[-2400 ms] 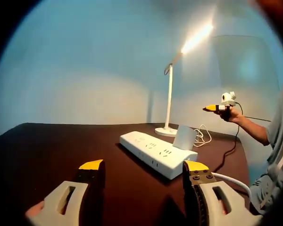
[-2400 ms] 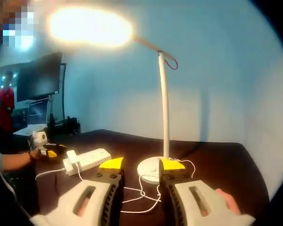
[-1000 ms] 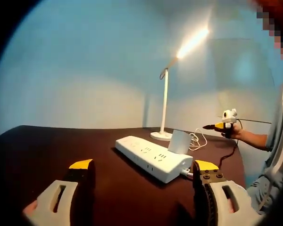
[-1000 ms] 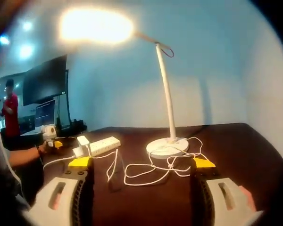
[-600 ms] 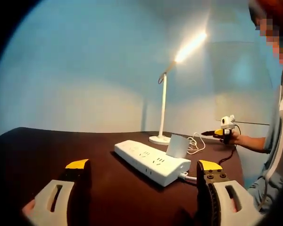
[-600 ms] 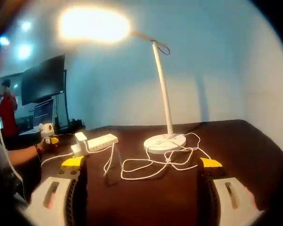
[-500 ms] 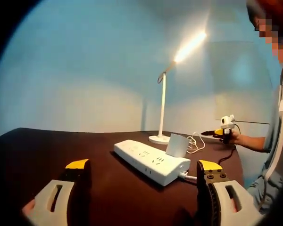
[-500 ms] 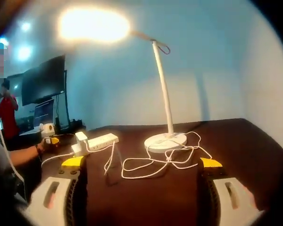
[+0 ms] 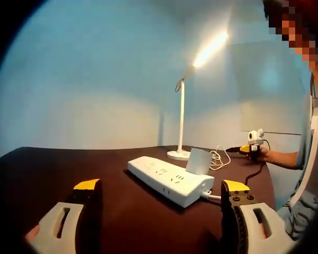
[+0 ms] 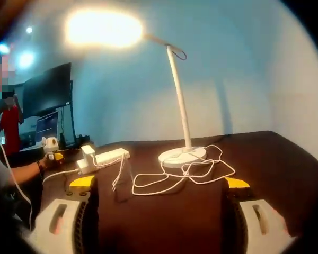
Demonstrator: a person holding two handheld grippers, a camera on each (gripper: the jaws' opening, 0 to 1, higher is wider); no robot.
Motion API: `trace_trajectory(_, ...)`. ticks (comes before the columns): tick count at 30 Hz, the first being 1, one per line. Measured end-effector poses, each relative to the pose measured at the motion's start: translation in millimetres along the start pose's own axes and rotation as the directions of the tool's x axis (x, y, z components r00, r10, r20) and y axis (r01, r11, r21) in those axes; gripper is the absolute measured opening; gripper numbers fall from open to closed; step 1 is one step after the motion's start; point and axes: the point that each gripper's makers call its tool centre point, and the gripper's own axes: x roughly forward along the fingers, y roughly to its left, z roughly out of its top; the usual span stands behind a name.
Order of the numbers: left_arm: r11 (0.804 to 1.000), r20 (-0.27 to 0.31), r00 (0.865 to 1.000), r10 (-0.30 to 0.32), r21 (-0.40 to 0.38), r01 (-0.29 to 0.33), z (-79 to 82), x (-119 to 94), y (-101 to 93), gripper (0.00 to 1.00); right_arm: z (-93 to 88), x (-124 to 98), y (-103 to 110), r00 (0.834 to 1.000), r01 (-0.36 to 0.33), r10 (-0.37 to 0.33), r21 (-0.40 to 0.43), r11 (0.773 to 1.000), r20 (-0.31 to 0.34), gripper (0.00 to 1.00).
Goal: Insert the desk lamp plug into the socket, turn on the power strip switch, turn on the lamp switch, then turn off the lamp switch, turn off the power strip switch, and remove the plug from the socket.
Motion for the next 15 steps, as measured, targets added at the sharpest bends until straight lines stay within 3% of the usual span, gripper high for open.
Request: trace_trajectory(15,0.999,-0.019,1.0,0.018,0.034,-0.018,-2.2,-0.4,-0.8,0.87,5.8,-6.1,1.8,0.999,0.001,0.0,-0.007,1.0,0.039,0.92)
